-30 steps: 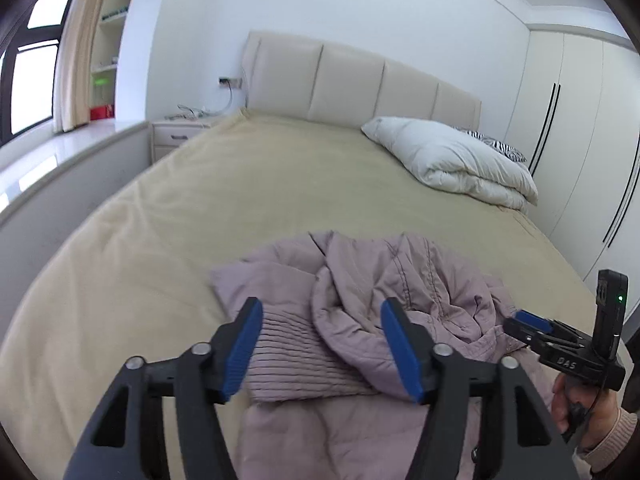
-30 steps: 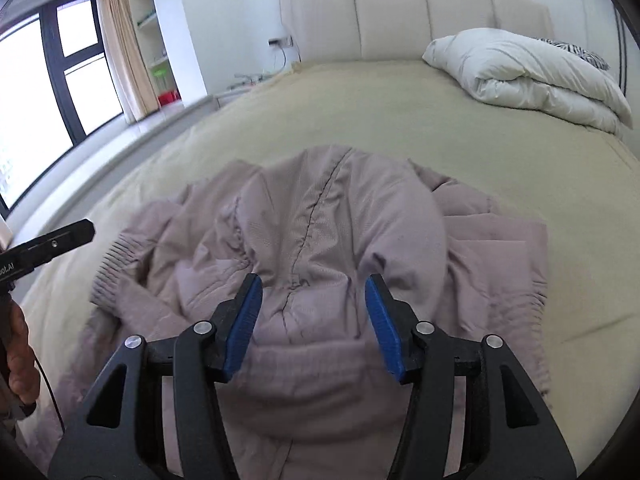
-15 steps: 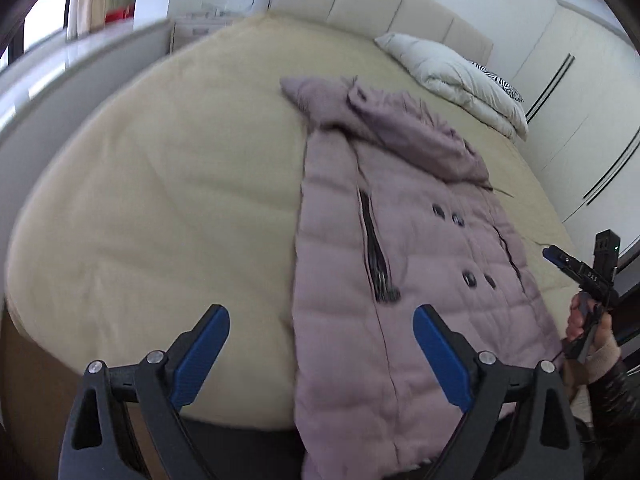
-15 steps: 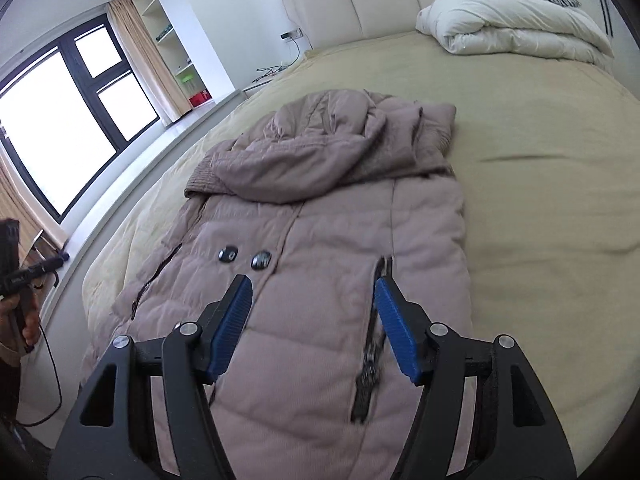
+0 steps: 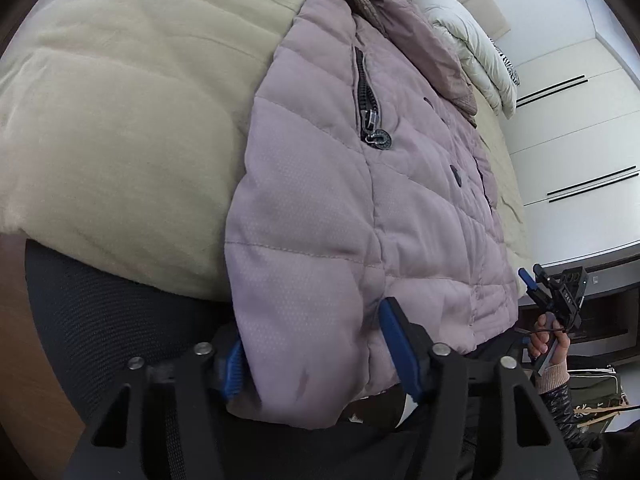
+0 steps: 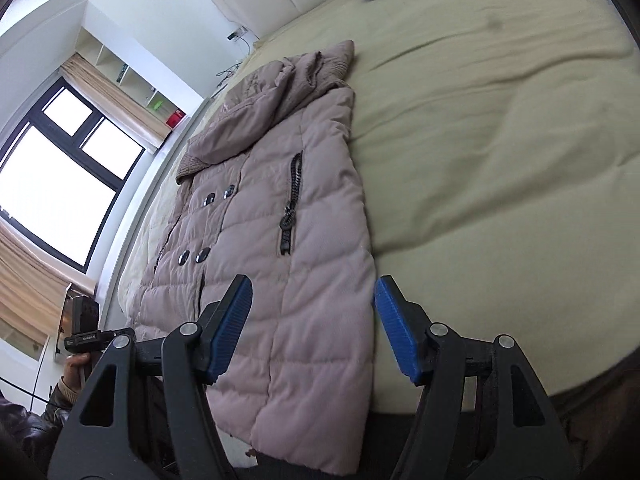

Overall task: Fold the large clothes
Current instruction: 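Grasp the coat's side edge beside the zipper with both grippers, then lift the side edge and fold it lengthwise over the coat with both grippers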

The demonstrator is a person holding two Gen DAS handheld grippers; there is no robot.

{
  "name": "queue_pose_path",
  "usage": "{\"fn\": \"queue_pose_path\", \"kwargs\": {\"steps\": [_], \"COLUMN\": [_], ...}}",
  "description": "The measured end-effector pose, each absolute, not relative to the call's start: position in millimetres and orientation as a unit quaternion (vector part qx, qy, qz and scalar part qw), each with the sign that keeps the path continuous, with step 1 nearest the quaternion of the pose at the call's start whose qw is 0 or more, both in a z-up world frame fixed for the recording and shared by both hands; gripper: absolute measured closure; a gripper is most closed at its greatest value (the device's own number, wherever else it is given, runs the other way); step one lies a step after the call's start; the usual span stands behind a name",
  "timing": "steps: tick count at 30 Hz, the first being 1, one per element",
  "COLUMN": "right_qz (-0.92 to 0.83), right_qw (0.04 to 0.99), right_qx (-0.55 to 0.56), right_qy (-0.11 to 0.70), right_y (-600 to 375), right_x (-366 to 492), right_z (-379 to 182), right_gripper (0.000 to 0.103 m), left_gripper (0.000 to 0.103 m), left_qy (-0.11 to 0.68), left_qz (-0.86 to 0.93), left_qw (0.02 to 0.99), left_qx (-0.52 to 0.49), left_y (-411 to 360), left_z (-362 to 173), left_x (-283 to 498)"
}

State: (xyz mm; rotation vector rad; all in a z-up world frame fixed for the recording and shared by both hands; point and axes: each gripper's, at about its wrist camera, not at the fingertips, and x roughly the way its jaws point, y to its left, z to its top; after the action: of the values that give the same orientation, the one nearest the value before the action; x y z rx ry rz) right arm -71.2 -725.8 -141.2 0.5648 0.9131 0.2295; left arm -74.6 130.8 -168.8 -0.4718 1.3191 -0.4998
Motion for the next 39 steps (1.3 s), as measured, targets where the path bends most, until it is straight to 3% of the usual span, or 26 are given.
{"fn": "queue_pose_path", "kwargs": {"steps": [2, 17, 25, 26, 29, 30, 31, 37, 39], "right_qz": [0.097, 0.114, 0.127, 0.131, 0.143, 0.139, 0.136, 0.147, 0.147], "right_qw": [0.846, 0.755, 0.721, 0.719, 0.712, 0.713, 0.713, 0.718, 0.724], "right_qx": [0.272, 0.322, 0.322, 0.327, 0.339, 0.337, 0.340, 0.391, 0.391], "right_qy": [0.448, 0.560, 0.600, 0.599, 0.598, 0.599, 0.598, 0.556, 0.549], "right_y": [-733.6, -723.6, -704.6, -704.2, -699.7, -698.9, -698.8, -713.7, -713.5], "right_x": [-83.1, -89.6, -79.6, -79.3, -78.8, -79.7, -80.4, -94.0, -95.5], "right_z": [-144.9, -182.6, -186.3, -186.0, -188.3, -190.5, -193.0, -197.9, -196.7], "right_gripper": [0.040, 0.040, 0.040, 0.041, 0.060, 0.071, 0.075, 0.085, 0.087], "left_gripper": [0.050, 0.052, 0.079, 0.079, 0.081, 0.081, 0.081, 0.076, 0.082], "left_qy": [0.602, 0.614, 0.608, 0.606, 0.605, 0.606, 0.607, 0.617, 0.608], "left_qz": [-0.233, -0.249, -0.253, -0.253, -0.254, -0.255, -0.255, -0.246, -0.243], "left_qw": [0.733, 0.721, 0.725, 0.726, 0.726, 0.726, 0.725, 0.722, 0.732], "left_qx": [-0.212, -0.204, -0.203, -0.203, -0.203, -0.203, -0.202, -0.192, -0.188], "left_y": [128.4, 124.8, 122.6, 122.7, 122.8, 123.2, 123.3, 120.1, 118.4], "left_z": [-169.6, -175.1, -174.9, -174.2, -174.4, -174.4, -174.7, -176.4, -172.3], "left_x": [-71.7, -75.7, -77.2, -77.6, -78.2, -78.3, -78.3, -76.3, -78.9]}}
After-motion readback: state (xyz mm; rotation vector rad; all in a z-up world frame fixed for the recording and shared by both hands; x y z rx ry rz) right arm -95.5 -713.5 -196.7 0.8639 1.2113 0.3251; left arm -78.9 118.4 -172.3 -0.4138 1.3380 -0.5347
